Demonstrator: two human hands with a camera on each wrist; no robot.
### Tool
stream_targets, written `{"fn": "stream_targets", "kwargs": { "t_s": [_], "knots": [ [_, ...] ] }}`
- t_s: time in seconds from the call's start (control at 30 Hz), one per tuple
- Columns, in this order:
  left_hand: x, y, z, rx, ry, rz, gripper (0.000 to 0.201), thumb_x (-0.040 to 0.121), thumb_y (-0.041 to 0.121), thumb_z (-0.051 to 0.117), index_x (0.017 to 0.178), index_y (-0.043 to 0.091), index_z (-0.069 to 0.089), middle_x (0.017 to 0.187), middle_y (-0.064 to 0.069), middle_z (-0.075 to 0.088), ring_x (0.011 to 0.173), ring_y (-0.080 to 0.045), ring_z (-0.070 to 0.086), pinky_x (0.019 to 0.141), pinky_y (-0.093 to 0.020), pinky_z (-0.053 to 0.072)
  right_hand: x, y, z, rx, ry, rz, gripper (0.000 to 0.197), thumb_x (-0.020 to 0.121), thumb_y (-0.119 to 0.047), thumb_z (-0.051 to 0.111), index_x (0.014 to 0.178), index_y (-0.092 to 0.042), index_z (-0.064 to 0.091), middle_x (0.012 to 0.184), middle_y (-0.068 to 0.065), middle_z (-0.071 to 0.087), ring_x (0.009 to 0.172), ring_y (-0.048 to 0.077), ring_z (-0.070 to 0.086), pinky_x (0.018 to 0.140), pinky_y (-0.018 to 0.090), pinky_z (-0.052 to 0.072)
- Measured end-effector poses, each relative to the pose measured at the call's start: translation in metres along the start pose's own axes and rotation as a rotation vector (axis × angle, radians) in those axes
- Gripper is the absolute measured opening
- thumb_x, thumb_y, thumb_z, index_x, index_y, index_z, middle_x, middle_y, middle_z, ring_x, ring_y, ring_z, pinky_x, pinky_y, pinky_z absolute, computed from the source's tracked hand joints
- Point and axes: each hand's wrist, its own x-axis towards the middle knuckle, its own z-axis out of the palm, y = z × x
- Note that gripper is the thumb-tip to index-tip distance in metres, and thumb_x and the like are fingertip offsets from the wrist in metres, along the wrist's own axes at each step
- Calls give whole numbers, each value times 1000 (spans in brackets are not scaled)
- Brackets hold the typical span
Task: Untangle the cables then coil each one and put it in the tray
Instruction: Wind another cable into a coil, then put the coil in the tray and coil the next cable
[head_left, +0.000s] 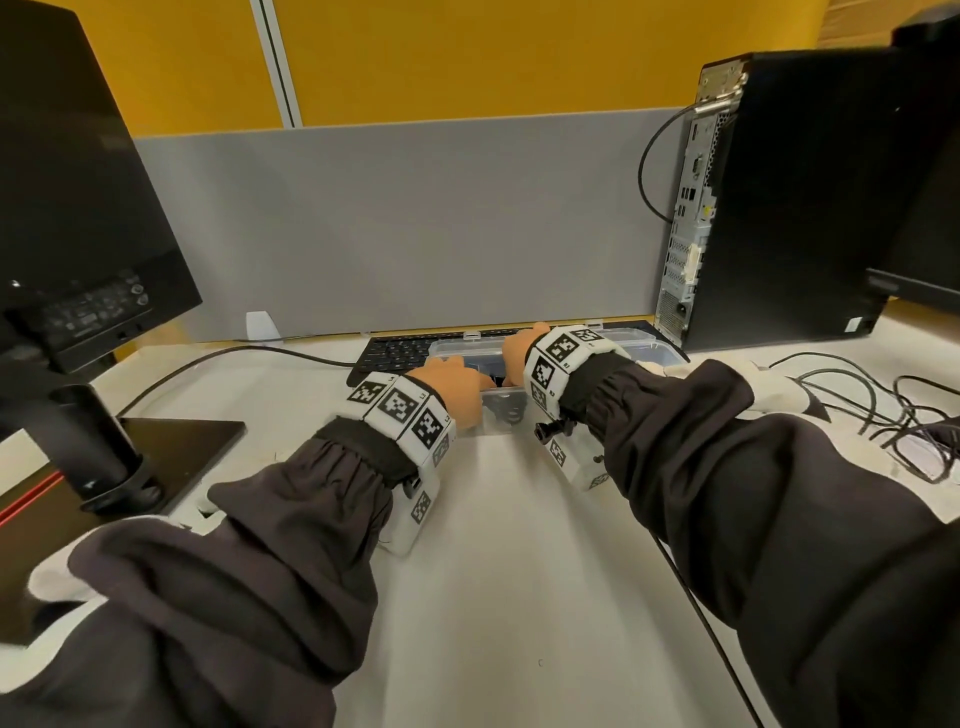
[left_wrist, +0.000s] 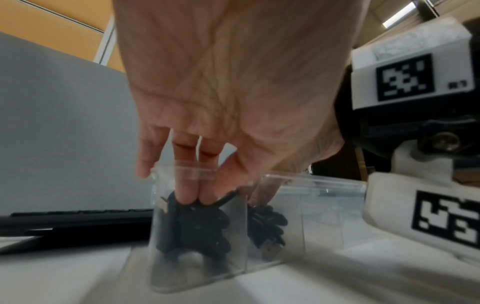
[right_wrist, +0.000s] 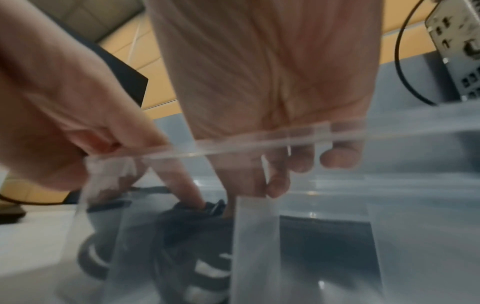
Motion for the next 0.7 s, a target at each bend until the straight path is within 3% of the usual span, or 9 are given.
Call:
{"fn": "stream_targets", "kwargs": {
  "t_s": [0.07, 0.13, 0.2, 0.3, 0.47, 0.53, 0.63, 0.7],
  "knots": [
    [0, 1, 1, -7, 4, -10, 48, 91, 20, 46, 138, 22, 40, 131, -14, 45, 124, -34, 37, 102, -48, 38, -7, -1, 0, 16, 28, -27, 14, 83, -24, 61, 77, -14, 53, 75, 1, 54, 94, 28, 58, 93, 46, 46],
    [2, 1, 3, -10, 20, -22, 44, 90, 23, 46, 134, 21, 43, 129, -14, 45, 124, -33, 37, 101, -49, 39, -16, -1, 0, 45, 32, -40, 14, 82, -23, 64, 85, -13, 56, 91, 5, 58, 100, 30, 59, 91, 45, 47],
    [2, 2, 5, -12, 37, -38, 43, 91, 24, 47, 134, 22, 43, 130, -14, 42, 124, -34, 37, 101, -50, 38, -26, 2, 1, 133, 78, -52, 26, 82, -24, 67, 98, -6, 60, 84, 3, 58, 90, 29, 61, 83, 39, 51],
    [3, 3, 8, -8, 62, -54, 44, 92, 27, 46, 135, 25, 43, 131, -13, 40, 125, -34, 36, 102, -49, 38, -45, 9, 4, 283, 226, -4, 21, 82, -25, 69, 89, -8, 60, 66, 2, 52, 69, 25, 56, 68, 33, 47],
    [6, 7, 10, 12, 84, -83, 46, 91, 28, 47, 137, 25, 42, 131, -13, 40, 125, -35, 36, 99, -48, 36, -51, 11, 6, 298, 225, -10, 14, 84, -25, 67, 89, -14, 60, 76, 2, 54, 71, 25, 52, 71, 36, 41],
    [7, 7, 10, 8, 74, -90, 46, 91, 29, 47, 137, 25, 42, 132, -14, 40, 126, -35, 35, 99, -49, 37, -54, 14, 6, 317, 198, -50, 17, 86, -26, 64, 94, -11, 65, 82, 4, 61, 74, 24, 57, 73, 36, 46],
    [7, 6, 9, 9, 61, -91, 46, 92, 30, 46, 137, 25, 41, 133, -14, 39, 128, -35, 34, 100, -50, 36, -73, 40, -6, 603, 163, -117, 28, 89, -30, 62, 107, -11, 69, 100, 1, 68, 89, 19, 63, 79, 31, 51],
    [6, 6, 10, 9, 72, -88, 44, 91, 31, 46, 135, 25, 43, 133, -13, 40, 126, -34, 37, 100, -49, 36, -97, 70, -19, 730, 201, -112, 25, 92, -35, 56, 104, -16, 64, 86, -4, 64, 71, 11, 58, 65, 23, 48]
  ]
}}
